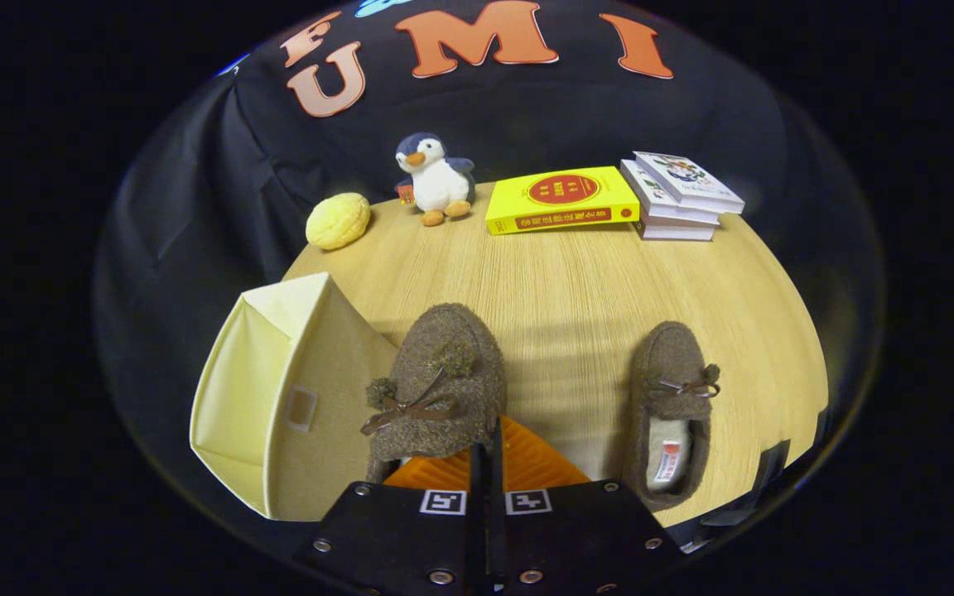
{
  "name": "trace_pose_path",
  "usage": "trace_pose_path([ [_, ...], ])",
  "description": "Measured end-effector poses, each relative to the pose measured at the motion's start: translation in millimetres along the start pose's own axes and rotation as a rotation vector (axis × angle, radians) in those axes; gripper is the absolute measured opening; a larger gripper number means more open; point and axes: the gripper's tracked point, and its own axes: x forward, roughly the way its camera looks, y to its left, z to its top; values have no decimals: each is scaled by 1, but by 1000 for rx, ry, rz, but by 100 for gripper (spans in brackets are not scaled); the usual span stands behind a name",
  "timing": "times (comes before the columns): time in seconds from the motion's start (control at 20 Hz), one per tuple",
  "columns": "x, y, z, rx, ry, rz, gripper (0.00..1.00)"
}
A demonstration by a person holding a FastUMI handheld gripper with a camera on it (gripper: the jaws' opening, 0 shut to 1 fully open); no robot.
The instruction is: Open the storage box then place both shoes into the box .Put the left shoe in first, then the right shoe, with the right side of both shoes facing outward in a uniform manner.
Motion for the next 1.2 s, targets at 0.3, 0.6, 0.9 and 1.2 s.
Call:
trace_pose_path([
  [0.3,-38,56,35,-7,0,49,3],
  [0.6,-35,137,42,-42,18,108,3],
  [0.9,3,202,22,-82,92,101,3],
  [1.2,56,224,-11,-90,183,20,3],
])
